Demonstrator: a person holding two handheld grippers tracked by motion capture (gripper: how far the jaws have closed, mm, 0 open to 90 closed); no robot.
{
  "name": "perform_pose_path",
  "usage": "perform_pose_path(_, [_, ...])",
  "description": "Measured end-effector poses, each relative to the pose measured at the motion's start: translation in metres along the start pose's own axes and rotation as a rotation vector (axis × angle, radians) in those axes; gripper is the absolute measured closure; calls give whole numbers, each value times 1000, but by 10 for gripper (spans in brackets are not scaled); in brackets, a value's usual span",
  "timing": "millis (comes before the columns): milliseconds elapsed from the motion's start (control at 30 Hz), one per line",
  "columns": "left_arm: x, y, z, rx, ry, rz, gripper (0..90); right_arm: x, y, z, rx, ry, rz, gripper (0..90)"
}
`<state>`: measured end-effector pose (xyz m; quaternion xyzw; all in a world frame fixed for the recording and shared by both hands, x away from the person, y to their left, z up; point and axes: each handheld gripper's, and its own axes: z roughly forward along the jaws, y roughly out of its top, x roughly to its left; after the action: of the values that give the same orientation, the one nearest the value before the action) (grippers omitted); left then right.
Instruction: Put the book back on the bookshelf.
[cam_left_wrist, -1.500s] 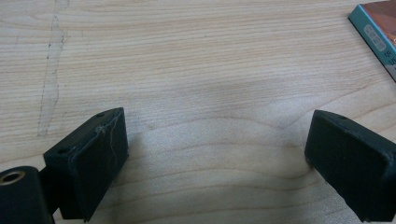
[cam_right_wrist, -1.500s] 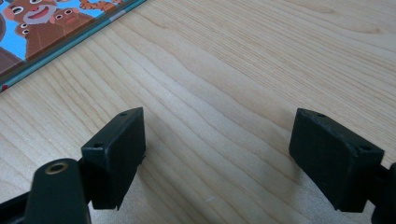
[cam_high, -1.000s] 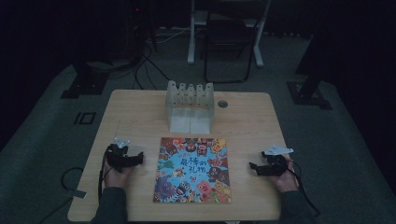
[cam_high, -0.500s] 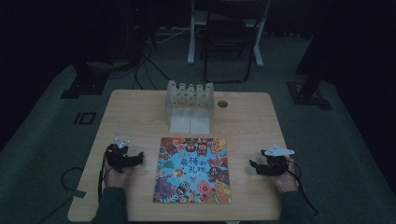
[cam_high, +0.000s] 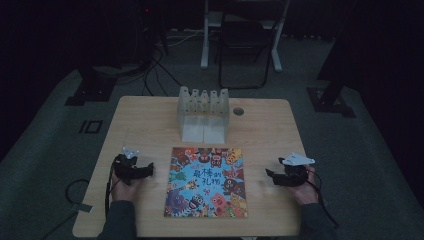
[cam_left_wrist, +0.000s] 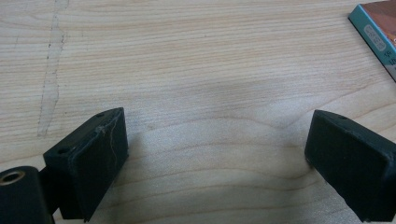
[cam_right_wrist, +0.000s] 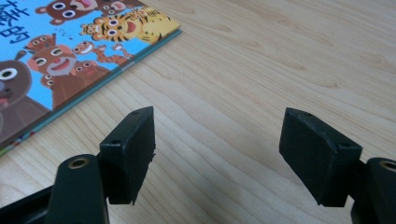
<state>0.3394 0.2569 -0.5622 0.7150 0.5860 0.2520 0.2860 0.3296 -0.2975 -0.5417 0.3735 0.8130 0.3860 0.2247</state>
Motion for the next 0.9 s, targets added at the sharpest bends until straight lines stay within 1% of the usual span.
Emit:
perform_pose_path(133, [0, 0, 0, 0, 0, 0, 61, 2, 3, -1, -3, 1, 5, 218])
perform_pose_path(200, [0, 0, 0, 0, 0, 1, 61, 4, 6, -1, -7, 4, -5, 208])
perform_pose_path(333, [0, 0, 0, 0, 0, 0, 61, 6, 10, -2, -17, 12, -5, 208])
perform_pose_path(400, [0, 0, 0, 0, 0, 1, 61, 7, 14, -2, -22, 16, -14, 204])
perform_pose_path(700, [0, 0, 0, 0, 0, 0, 58, 9, 21, -3, -29, 23, -24, 193])
perform_pose_path(900, [-1, 1, 1, 4, -1, 2, 46, 11, 29, -3, -47, 29, -33, 187])
